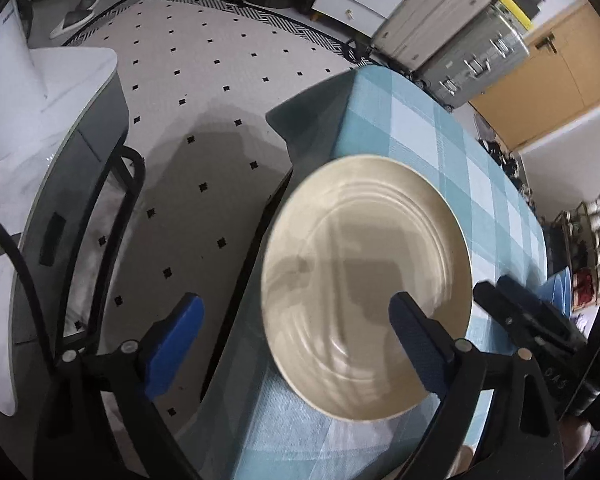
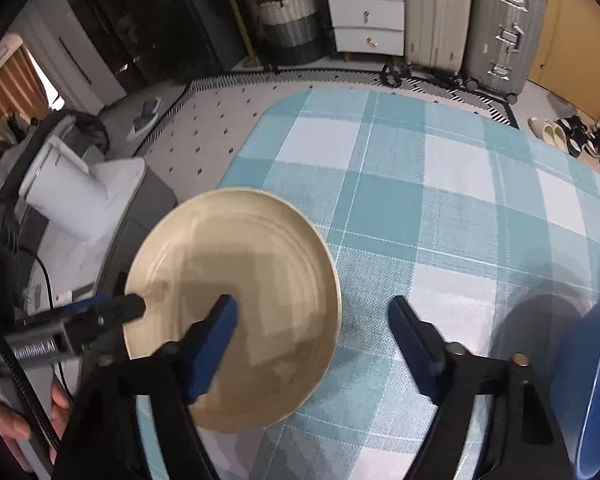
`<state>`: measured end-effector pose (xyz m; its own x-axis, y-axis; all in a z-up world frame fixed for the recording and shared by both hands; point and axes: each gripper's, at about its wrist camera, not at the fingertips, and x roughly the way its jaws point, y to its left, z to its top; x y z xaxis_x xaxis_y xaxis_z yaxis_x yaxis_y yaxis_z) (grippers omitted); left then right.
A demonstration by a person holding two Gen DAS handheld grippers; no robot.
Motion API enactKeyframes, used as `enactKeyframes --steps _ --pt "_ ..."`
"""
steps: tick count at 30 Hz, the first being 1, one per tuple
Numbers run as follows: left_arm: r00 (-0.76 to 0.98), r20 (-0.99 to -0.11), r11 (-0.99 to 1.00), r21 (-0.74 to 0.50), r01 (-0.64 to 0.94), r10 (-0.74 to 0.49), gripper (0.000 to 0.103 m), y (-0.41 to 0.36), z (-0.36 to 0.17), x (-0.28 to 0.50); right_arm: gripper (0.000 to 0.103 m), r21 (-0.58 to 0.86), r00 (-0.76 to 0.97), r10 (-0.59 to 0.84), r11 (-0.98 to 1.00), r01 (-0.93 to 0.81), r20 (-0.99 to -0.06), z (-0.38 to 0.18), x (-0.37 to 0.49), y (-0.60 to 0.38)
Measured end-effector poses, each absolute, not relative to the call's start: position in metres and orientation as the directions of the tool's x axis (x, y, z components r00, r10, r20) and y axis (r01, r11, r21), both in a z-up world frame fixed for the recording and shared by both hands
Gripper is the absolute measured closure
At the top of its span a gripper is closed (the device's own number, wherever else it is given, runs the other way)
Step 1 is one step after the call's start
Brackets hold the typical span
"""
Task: Organize plates and bowls
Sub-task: 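Close the left gripper on the lifted plates' rim beside the right gripper, then carry the cream plates with both grippers toward the table edge by the kettle counter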
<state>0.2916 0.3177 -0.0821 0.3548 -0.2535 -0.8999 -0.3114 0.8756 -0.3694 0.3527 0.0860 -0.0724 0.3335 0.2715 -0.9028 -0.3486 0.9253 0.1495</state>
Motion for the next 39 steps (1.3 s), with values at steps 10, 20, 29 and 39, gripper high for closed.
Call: enactKeyframes --steps 10,20,29,39 --pt "0.331 -0.893 0.863 -0.407 -0.301 -0.305 0.024 0.319 -0.101 0.295 0.053 0.12 0.298 0.237 0.925 -0.362 -0.925 -0.092 0.359 0.09" --pt "0.334 -0.877 0.857 -0.439 -0.269 -0.345 0.052 0.316 -0.107 0.298 0.067 0.184 0.263 0.28 0.923 -0.337 -0.923 -0.111 0.363 0.089" --pt "0.341 -0.888 0.874 -0.405 -0.267 -0.308 0.072 0.317 -0.112 0.296 0.086 0.186 0.27 0.273 0.933 -0.307 -0.924 -0.117 0.366 0.087" --pt "0.365 -0.888 0.882 -0.387 -0.268 -0.279 0.091 0.317 -0.103 0.29 0.093 0.171 0.284 0.256 0.941 -0.293 -0.924 -0.111 0.356 0.081"
